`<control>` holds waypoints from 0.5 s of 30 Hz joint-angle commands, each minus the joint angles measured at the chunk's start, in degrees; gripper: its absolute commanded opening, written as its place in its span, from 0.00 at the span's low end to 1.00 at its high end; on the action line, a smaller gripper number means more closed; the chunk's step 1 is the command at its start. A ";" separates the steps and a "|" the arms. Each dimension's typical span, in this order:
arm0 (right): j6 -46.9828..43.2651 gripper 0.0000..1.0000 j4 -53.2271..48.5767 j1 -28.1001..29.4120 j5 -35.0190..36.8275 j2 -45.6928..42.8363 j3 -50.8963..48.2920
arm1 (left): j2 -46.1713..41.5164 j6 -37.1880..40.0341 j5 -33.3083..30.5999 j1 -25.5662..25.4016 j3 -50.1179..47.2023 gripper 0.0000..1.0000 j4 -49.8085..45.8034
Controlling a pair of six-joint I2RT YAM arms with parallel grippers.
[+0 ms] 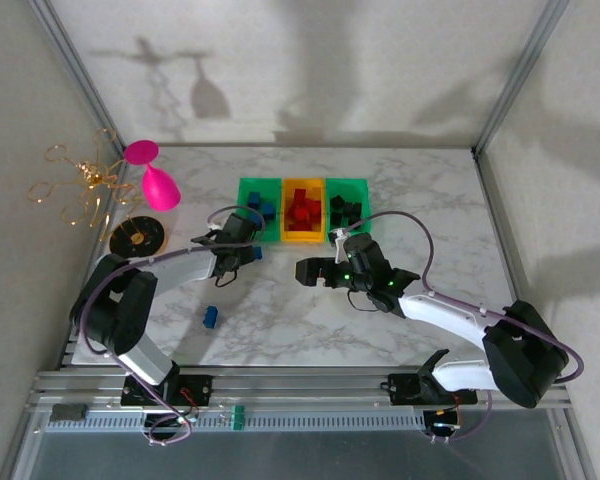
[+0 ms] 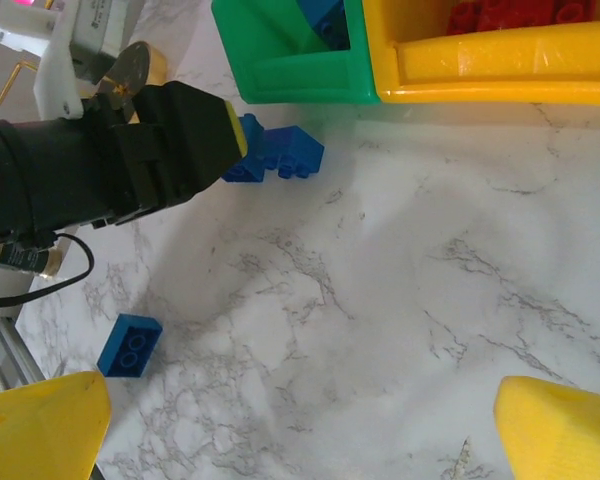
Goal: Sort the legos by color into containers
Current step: Place the lego in the container.
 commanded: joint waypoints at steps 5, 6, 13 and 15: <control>0.05 0.99 -0.54 -0.62 0.46 -0.56 -0.55 | 4.07 2.07 -0.40 0.22 1.79 0.53 0.03; -0.03 0.98 -0.47 -0.58 0.37 -0.49 -0.46 | 4.18 2.07 -0.37 0.22 1.70 0.52 0.33; -0.03 0.99 -0.30 -0.88 0.00 0.08 -0.26 | 4.21 2.16 -1.49 0.36 1.53 0.41 -0.14; 0.15 0.99 -0.21 -0.97 0.12 -0.16 -0.43 | 3.61 2.16 -1.89 0.31 1.45 0.39 -0.94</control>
